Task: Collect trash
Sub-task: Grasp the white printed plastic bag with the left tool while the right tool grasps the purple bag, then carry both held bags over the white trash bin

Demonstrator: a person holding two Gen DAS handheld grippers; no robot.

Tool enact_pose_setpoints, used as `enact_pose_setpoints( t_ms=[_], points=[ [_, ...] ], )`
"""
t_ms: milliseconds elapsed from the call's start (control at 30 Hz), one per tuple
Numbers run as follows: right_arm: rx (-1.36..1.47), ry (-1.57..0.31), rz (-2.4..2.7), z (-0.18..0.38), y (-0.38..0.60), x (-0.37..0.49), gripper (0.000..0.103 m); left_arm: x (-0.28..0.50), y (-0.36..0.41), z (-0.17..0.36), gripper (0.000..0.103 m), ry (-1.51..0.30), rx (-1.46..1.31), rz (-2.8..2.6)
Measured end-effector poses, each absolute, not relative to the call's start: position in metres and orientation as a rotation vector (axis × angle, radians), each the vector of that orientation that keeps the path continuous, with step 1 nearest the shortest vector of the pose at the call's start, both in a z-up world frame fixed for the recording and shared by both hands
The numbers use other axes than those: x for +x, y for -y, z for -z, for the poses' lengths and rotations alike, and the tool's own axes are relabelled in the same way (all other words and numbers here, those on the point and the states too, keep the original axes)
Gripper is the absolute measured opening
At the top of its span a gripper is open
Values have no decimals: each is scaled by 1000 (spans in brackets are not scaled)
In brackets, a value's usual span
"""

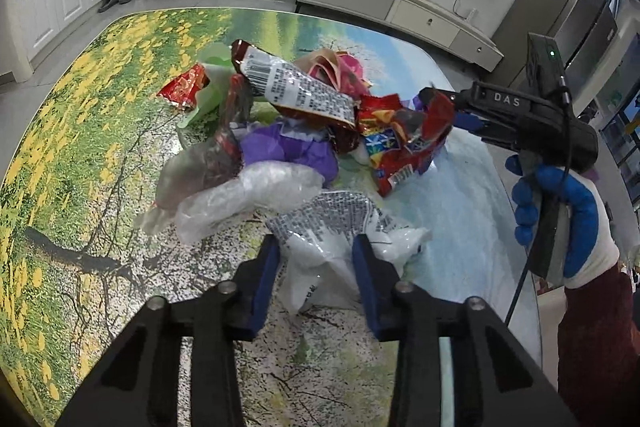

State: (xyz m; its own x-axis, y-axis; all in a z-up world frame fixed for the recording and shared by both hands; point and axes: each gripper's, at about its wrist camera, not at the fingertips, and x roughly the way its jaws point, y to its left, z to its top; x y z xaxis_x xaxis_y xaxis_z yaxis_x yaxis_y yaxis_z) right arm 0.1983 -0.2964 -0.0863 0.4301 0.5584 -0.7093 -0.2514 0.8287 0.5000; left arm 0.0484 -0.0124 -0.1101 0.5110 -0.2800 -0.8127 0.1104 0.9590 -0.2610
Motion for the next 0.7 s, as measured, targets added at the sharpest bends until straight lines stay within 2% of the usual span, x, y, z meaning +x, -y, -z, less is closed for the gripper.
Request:
enact_pose_setpoints(
  t_ms=[133,300,700],
  points=[
    [314,-1016,-550,84,298,184,46,43,16,107,28,-1000,-184,247],
    [318,-985,-568,75,300,166,39,27,20,95,24,-961,-169,253],
    [333,-799,-594,11,332,102,38,-5,26,44,22,-837,-137,241]
  ],
)
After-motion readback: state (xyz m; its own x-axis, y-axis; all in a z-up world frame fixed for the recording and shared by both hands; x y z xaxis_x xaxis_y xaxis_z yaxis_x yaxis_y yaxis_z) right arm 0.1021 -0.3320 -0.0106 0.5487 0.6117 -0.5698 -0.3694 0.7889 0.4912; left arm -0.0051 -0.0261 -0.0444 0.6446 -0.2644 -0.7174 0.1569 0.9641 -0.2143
